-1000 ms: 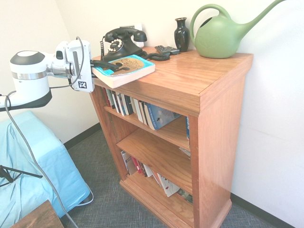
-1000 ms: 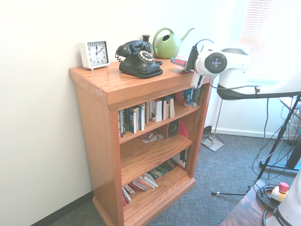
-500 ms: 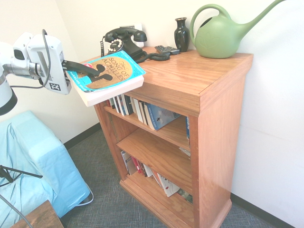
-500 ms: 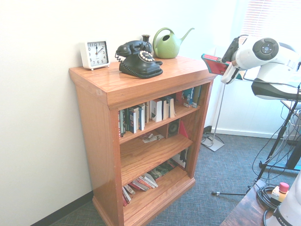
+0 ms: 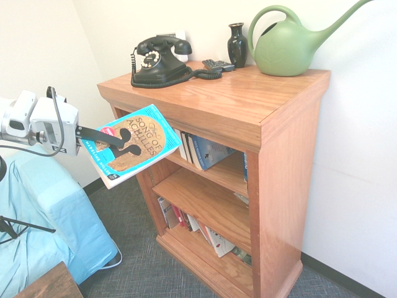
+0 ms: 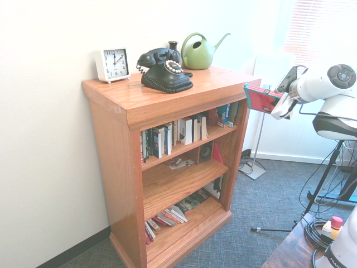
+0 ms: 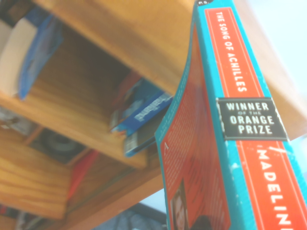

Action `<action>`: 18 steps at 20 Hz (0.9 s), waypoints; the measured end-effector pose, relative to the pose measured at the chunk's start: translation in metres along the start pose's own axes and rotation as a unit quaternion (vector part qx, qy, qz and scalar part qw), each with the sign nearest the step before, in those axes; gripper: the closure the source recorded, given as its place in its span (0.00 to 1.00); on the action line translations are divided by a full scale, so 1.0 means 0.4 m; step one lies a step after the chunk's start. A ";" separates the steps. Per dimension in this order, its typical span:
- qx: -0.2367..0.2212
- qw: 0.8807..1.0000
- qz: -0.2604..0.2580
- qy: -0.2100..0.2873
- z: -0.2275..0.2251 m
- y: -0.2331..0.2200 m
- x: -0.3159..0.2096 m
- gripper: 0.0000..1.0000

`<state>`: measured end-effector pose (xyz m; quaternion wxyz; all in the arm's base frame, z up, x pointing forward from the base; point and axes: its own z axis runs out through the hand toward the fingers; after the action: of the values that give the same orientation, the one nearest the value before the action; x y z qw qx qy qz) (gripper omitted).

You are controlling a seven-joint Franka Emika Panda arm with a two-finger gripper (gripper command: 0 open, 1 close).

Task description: Organize the shelf

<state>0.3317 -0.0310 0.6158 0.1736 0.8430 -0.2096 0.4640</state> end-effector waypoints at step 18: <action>0.053 0.996 0.017 -0.069 0.308 -0.006 -0.211 1.00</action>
<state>0.3796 -0.0728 0.4808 0.1055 0.8772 -0.2104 0.4185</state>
